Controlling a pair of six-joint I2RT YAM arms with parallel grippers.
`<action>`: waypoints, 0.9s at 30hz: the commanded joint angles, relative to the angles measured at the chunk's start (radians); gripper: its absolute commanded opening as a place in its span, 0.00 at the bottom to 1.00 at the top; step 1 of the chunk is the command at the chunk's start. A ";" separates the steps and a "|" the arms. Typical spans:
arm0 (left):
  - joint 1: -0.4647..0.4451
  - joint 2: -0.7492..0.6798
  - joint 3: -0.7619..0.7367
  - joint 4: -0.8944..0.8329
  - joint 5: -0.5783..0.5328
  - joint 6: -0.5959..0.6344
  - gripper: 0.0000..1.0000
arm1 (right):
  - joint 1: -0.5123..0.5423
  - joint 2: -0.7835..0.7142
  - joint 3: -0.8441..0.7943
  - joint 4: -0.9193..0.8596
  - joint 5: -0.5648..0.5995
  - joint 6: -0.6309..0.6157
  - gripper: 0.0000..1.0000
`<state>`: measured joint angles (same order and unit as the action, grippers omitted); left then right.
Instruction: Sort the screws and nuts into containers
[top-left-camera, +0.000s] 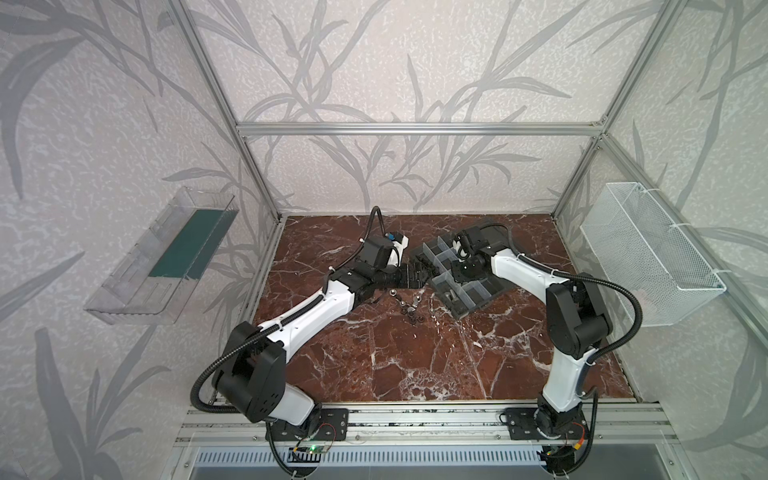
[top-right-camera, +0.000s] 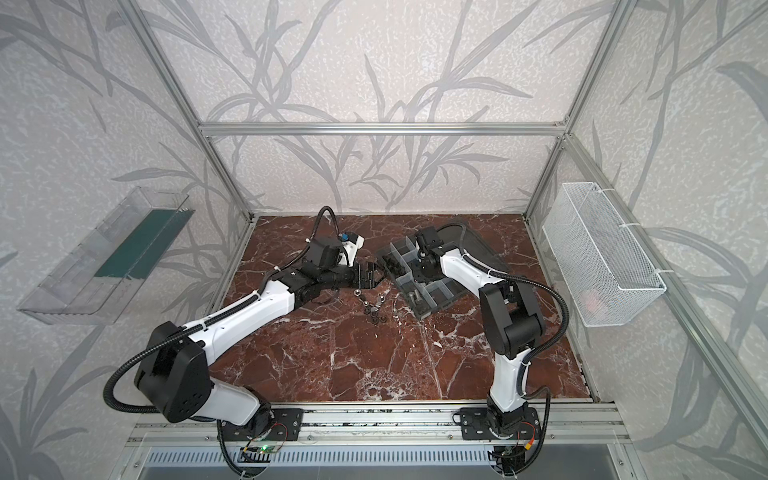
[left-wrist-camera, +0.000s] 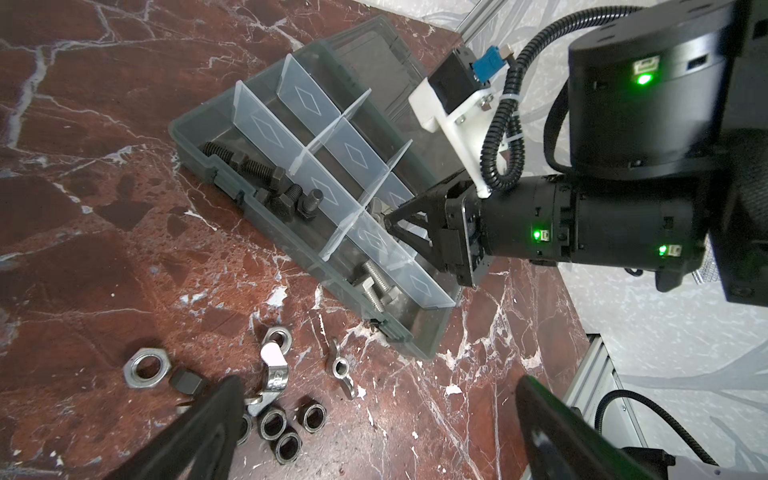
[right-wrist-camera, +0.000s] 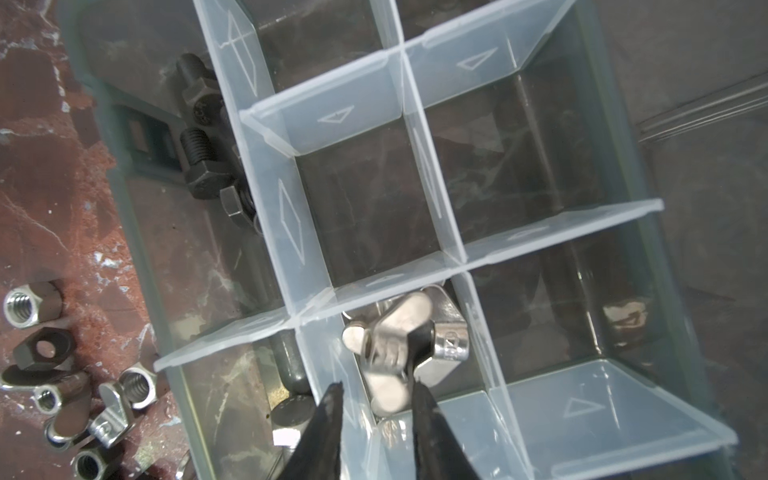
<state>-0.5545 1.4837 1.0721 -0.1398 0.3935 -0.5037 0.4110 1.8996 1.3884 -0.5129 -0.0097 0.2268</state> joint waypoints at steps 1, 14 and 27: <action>0.001 -0.022 -0.033 0.053 -0.019 0.010 1.00 | -0.006 0.008 0.022 -0.006 -0.014 0.002 0.35; 0.004 -0.016 -0.010 -0.069 -0.274 -0.013 1.00 | -0.006 -0.125 0.001 -0.021 -0.012 0.014 0.44; 0.007 0.118 0.119 -0.336 -0.277 -0.018 0.99 | 0.029 -0.356 -0.153 0.083 -0.075 0.020 0.63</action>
<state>-0.5499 1.5734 1.1633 -0.3691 0.1429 -0.5003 0.4217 1.5944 1.2720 -0.4747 -0.0631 0.2462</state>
